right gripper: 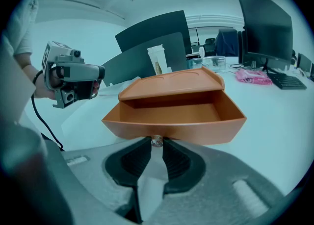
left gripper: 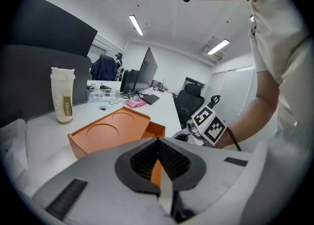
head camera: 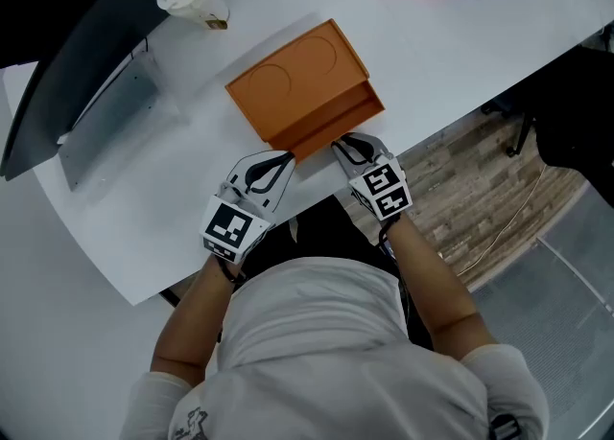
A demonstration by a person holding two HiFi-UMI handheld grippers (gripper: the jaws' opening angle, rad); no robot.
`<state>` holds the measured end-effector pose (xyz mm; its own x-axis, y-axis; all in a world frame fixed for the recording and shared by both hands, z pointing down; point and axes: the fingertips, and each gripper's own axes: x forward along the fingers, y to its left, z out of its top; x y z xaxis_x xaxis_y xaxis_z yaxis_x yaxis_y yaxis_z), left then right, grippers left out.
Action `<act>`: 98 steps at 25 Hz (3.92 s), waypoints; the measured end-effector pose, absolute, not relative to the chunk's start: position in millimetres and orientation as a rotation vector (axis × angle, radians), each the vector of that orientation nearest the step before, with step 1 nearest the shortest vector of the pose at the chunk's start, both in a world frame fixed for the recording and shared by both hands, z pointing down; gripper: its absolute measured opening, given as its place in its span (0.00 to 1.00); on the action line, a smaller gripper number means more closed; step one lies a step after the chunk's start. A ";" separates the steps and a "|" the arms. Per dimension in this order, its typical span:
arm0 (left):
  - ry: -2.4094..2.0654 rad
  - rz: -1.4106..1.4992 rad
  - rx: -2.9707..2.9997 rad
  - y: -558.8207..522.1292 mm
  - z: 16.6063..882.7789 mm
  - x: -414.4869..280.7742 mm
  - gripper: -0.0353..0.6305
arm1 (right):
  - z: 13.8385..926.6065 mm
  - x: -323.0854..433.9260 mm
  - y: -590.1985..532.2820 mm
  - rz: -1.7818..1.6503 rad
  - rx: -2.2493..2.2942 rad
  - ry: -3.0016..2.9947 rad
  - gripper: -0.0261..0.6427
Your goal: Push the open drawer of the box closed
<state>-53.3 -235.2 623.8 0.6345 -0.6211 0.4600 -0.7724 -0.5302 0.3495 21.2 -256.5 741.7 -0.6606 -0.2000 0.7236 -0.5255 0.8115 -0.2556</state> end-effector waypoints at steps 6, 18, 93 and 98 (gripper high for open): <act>-1.125 0.382 2.328 -237.4 624.0 -58.8 0.05 | 742.4 12.6 -263.6 0.584 0.503 -2.285 0.15; -1.178 0.363 2.295 -245.1 619.0 -60.5 0.05 | 742.4 -5.2 -280.5 0.558 0.443 -2.304 0.15; -1.158 0.177 2.667 -107.2 401.1 -107.0 0.05 | 451.7 26.8 -141.6 0.122 0.971 -2.534 0.04; -1.144 0.147 2.723 -79.5 364.3 -104.9 0.05 | 413.0 36.9 -116.5 0.102 1.078 -2.581 0.04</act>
<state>-104.9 -79.5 364.3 0.6982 -0.6975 0.1616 -0.7157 -0.6862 0.1302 36.9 -116.5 413.0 -0.6541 -0.6772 0.3370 -0.7016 0.7096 0.0644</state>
